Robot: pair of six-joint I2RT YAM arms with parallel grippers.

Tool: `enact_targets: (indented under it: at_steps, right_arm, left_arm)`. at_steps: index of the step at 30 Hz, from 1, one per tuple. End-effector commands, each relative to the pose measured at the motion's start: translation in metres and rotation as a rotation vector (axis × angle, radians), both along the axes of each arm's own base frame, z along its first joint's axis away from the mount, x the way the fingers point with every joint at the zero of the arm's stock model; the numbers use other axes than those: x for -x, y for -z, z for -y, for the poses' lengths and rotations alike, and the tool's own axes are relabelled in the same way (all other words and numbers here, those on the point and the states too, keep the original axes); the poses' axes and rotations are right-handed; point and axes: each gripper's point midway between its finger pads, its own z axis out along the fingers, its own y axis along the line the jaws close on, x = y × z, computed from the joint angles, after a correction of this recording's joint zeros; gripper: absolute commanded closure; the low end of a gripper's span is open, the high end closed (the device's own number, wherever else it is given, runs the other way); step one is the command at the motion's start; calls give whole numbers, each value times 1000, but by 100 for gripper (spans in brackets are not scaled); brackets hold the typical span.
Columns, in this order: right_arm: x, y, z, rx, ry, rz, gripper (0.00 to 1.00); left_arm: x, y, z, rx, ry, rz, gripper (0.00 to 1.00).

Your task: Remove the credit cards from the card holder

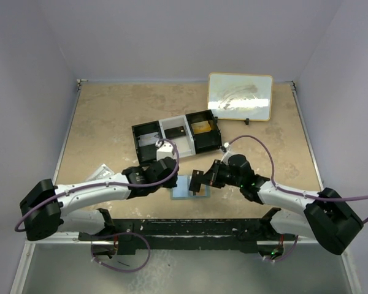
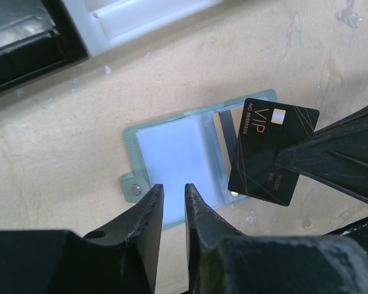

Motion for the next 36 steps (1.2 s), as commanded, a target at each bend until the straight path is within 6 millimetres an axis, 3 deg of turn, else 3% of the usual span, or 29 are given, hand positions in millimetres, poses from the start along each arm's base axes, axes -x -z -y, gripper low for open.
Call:
enact_targets:
  at_steps: [1, 4, 8, 11, 16, 26, 32, 36]
  right_arm:
    - [-14, 3, 3, 99, 8, 38, 100]
    - [-19, -8, 1, 101, -12, 93, 100]
    - [-28, -57, -2, 42, -32, 288, 100]
    - [-40, -97, 1, 39, -18, 443, 100]
    - [-48, -137, 5, 86, -45, 633, 100]
    - [-42, -191, 11, 88, -99, 966, 100]
    - [-49, -219, 22, 176, -73, 1153, 100]
    - [-63, -226, 23, 285, -77, 1215, 100]
  left_arm:
    - [-9, -29, -19, -12, -69, 87, 81]
    - [-12, -47, -35, -47, -89, 133, 69]
    - [-16, -65, -69, -177, -131, 182, 43]
    - [-27, -80, -98, -253, -194, 205, 31]
    - [-50, -93, -150, -246, -324, 206, 22]
    - [-63, -121, -204, -295, -538, 342, 14]
    - [-70, -112, -236, -331, -646, 303, 14]
    - [-78, -108, -263, -282, -739, 266, 14]
